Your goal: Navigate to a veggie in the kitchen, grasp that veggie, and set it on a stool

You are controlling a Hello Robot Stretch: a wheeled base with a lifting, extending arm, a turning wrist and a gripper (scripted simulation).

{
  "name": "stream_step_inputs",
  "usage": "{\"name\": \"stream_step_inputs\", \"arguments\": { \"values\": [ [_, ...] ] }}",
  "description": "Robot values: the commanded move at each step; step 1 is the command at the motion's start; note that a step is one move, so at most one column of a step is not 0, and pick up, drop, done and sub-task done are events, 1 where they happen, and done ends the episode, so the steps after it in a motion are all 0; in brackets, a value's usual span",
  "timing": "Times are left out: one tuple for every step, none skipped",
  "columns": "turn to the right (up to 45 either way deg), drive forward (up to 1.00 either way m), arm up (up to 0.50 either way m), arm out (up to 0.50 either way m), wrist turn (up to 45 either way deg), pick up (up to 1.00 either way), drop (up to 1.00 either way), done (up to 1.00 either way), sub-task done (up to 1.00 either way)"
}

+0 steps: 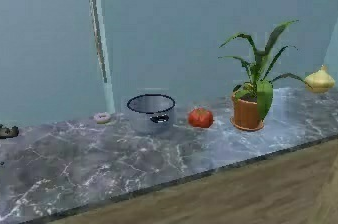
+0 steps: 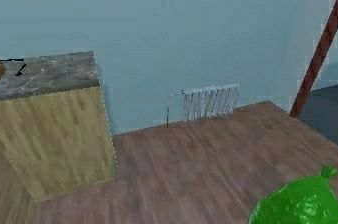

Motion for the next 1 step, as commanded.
{"name": "stream_step_inputs", "arguments": {
  "values": [
    [-45.0, 0.0, 0.0, 0.0, 0.0, 0.0, 0.0, 0.0, 0.0]
  ]
}}
